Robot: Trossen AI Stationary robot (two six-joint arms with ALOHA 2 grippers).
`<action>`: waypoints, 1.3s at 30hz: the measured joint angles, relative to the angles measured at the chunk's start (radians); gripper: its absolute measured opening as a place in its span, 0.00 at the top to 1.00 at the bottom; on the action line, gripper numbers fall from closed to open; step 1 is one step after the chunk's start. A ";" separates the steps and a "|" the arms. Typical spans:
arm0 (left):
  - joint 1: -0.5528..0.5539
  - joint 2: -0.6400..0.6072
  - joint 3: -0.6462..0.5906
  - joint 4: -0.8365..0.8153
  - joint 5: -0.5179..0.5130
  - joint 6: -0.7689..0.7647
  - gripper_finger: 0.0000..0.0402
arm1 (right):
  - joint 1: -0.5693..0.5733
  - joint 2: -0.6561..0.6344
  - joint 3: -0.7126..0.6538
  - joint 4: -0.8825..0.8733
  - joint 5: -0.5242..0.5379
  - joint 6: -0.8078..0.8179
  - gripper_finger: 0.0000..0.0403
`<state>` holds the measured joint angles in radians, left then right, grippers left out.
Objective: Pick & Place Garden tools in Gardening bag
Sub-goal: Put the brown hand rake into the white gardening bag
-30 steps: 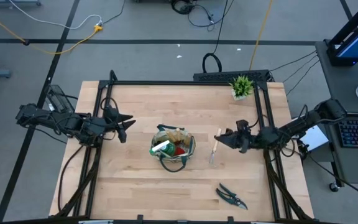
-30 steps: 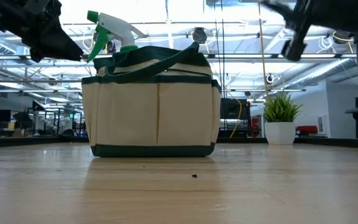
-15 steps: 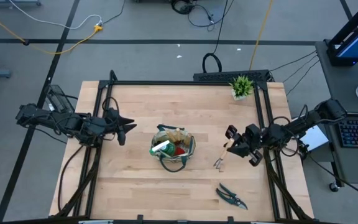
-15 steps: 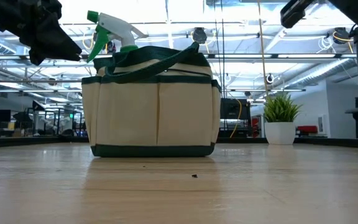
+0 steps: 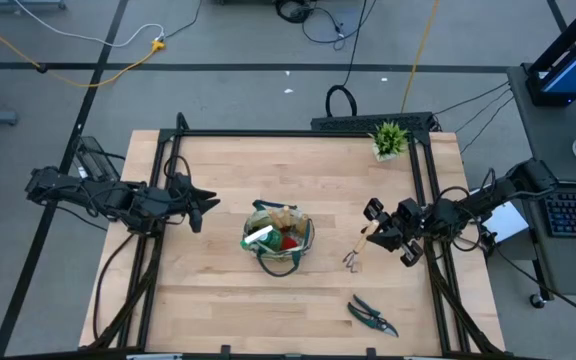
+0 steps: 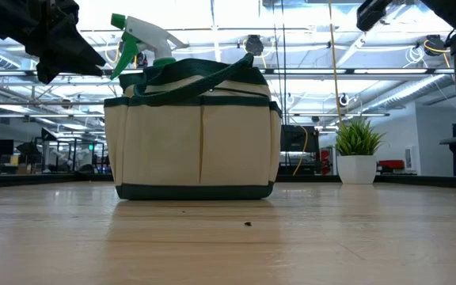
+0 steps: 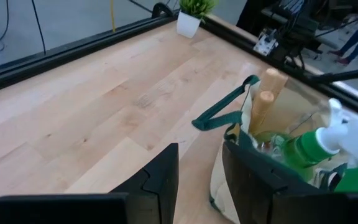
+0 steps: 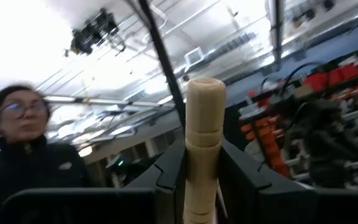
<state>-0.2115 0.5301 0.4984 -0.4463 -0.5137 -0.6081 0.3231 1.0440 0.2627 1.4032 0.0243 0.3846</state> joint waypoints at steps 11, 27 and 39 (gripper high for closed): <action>0.000 0.000 0.000 0.059 0.000 0.034 0.68 | -0.107 0.000 0.224 -0.264 0.031 0.087 0.84; 0.000 0.000 0.000 0.056 0.000 0.034 0.68 | -0.257 0.188 0.661 -0.826 0.081 0.125 0.84; 0.000 0.000 0.000 0.054 0.000 0.035 0.68 | -0.343 0.437 0.717 -0.840 0.079 0.204 0.84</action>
<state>-0.2117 0.5301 0.4984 -0.3923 -0.5137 -0.5732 -0.0202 1.4813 0.9794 0.5634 0.1032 0.5881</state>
